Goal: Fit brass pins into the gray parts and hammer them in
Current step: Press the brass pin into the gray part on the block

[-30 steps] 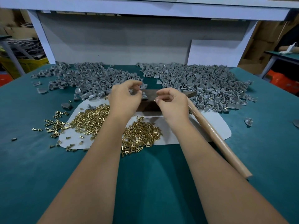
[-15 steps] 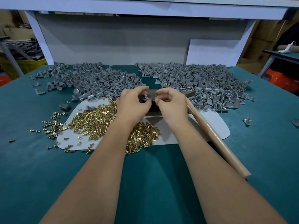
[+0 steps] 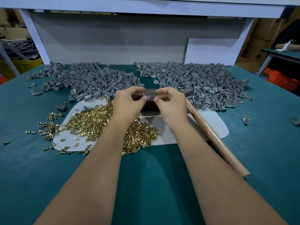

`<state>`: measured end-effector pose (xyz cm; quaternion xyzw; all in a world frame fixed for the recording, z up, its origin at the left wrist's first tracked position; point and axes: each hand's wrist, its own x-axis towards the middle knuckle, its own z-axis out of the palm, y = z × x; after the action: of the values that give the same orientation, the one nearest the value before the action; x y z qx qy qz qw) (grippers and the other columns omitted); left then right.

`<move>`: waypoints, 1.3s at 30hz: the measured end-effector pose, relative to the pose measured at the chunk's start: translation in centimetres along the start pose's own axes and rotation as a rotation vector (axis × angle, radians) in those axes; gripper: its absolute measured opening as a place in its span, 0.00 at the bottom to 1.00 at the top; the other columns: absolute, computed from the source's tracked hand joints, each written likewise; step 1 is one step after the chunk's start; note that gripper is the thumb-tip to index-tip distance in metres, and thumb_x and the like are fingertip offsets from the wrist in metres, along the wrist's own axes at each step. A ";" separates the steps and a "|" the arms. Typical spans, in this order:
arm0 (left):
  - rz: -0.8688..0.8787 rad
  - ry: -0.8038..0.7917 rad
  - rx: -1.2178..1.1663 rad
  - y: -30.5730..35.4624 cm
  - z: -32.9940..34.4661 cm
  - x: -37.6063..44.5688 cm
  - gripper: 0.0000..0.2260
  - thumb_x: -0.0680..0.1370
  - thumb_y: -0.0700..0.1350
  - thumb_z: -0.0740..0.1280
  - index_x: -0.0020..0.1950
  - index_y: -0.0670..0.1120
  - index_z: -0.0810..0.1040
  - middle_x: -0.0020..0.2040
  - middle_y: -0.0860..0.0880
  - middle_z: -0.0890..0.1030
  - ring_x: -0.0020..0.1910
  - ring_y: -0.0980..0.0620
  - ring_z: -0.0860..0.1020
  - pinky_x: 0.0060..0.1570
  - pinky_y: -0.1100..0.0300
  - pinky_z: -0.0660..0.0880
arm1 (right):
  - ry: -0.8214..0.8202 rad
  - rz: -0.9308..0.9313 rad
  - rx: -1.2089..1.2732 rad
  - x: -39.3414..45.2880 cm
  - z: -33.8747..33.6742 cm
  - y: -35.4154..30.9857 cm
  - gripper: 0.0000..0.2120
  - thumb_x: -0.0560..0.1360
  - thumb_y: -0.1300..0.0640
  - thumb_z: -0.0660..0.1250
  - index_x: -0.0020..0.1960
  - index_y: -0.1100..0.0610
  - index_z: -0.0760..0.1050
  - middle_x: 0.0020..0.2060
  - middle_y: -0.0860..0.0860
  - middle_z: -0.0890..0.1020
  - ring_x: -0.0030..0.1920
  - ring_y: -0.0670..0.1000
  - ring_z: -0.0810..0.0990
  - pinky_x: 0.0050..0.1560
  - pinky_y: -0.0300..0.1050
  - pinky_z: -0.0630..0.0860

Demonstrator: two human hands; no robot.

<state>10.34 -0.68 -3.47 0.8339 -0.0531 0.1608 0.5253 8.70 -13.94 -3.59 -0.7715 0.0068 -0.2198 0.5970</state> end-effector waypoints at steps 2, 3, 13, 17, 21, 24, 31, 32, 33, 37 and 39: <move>-0.014 0.020 -0.032 0.1 -0.1 -0.1 0.14 0.77 0.42 0.69 0.62 0.53 0.80 0.48 0.57 0.82 0.62 0.49 0.75 0.64 0.47 0.73 | 0.008 0.007 0.001 0.0 0.0 0.0 0.13 0.71 0.65 0.70 0.41 0.46 0.77 0.34 0.44 0.82 0.36 0.38 0.78 0.40 0.34 0.72; -0.018 0.034 -0.053 0.1 -0.2 -0.1 0.14 0.77 0.41 0.68 0.60 0.54 0.80 0.48 0.58 0.81 0.60 0.50 0.76 0.63 0.48 0.74 | 0.011 0.009 0.005 0.0 0.0 -0.1 0.13 0.71 0.65 0.70 0.41 0.46 0.77 0.34 0.44 0.82 0.37 0.39 0.78 0.40 0.35 0.73; 0.226 -0.020 0.033 0.5 -0.5 -0.5 0.09 0.70 0.44 0.78 0.46 0.55 0.84 0.46 0.55 0.81 0.64 0.46 0.71 0.65 0.41 0.69 | 0.012 0.031 0.097 0.0 -0.1 -0.3 0.12 0.71 0.64 0.72 0.41 0.47 0.76 0.37 0.49 0.83 0.40 0.48 0.82 0.49 0.50 0.81; 0.244 -0.003 0.092 0.6 -0.5 -0.5 0.06 0.71 0.46 0.77 0.45 0.55 0.85 0.44 0.55 0.81 0.64 0.48 0.69 0.66 0.41 0.66 | -0.014 0.034 0.135 0.0 -0.2 -0.4 0.10 0.71 0.64 0.72 0.43 0.49 0.78 0.37 0.50 0.84 0.37 0.45 0.82 0.44 0.44 0.80; 0.226 0.007 0.095 0.8 -0.5 -0.5 0.06 0.73 0.47 0.75 0.45 0.58 0.82 0.43 0.64 0.76 0.64 0.51 0.68 0.67 0.42 0.65 | -0.028 0.111 0.301 -0.2 -0.4 -0.5 0.06 0.76 0.62 0.68 0.43 0.53 0.79 0.32 0.48 0.82 0.32 0.43 0.79 0.36 0.36 0.76; 0.225 0.016 0.110 0.6 -0.5 -0.4 0.03 0.75 0.48 0.74 0.46 0.56 0.83 0.44 0.65 0.75 0.64 0.52 0.68 0.68 0.42 0.64 | -0.013 0.147 0.336 0.0 -0.5 -0.4 0.07 0.78 0.59 0.65 0.42 0.55 0.78 0.30 0.47 0.81 0.31 0.44 0.78 0.36 0.38 0.76; 0.199 0.008 0.107 0.5 -0.5 -0.4 0.03 0.78 0.49 0.70 0.49 0.55 0.84 0.50 0.55 0.78 0.65 0.51 0.68 0.69 0.44 0.64 | -0.040 0.105 0.180 -0.1 -0.3 -0.6 0.10 0.80 0.55 0.60 0.42 0.54 0.74 0.31 0.46 0.79 0.28 0.42 0.76 0.33 0.39 0.74; 0.200 0.002 0.106 0.6 -0.5 -0.3 0.03 0.78 0.49 0.70 0.49 0.54 0.84 0.50 0.55 0.79 0.65 0.50 0.69 0.68 0.44 0.65 | -0.057 0.084 0.177 -0.2 -0.3 -0.7 0.08 0.80 0.57 0.61 0.43 0.53 0.75 0.33 0.47 0.80 0.29 0.42 0.77 0.34 0.39 0.75; 0.201 -0.004 0.104 0.6 -0.5 -0.2 0.03 0.78 0.48 0.70 0.49 0.54 0.84 0.50 0.54 0.79 0.65 0.49 0.70 0.67 0.43 0.66 | -0.079 0.063 0.171 -0.3 -0.3 -0.8 0.06 0.79 0.59 0.63 0.45 0.52 0.76 0.36 0.48 0.82 0.30 0.42 0.78 0.34 0.38 0.75; 0.193 -0.010 0.090 0.7 -0.4 -0.1 0.04 0.79 0.47 0.69 0.49 0.53 0.84 0.53 0.48 0.81 0.64 0.47 0.72 0.66 0.45 0.68 | -0.114 0.005 0.150 -0.5 -0.4 -0.9 0.06 0.76 0.64 0.67 0.48 0.55 0.80 0.40 0.52 0.83 0.31 0.40 0.79 0.34 0.34 0.76; 0.192 -0.018 0.080 0.7 -0.3 -0.2 0.04 0.79 0.46 0.69 0.49 0.51 0.85 0.53 0.48 0.81 0.64 0.47 0.72 0.66 0.45 0.69 | -0.088 0.006 0.164 -0.4 -0.5 -0.8 0.06 0.75 0.65 0.68 0.46 0.55 0.80 0.38 0.52 0.83 0.31 0.40 0.78 0.35 0.34 0.76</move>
<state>9.94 -0.74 -2.77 0.8468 -0.1313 0.2048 0.4730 7.93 -14.02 -2.89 -0.7288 -0.0351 -0.1836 0.6587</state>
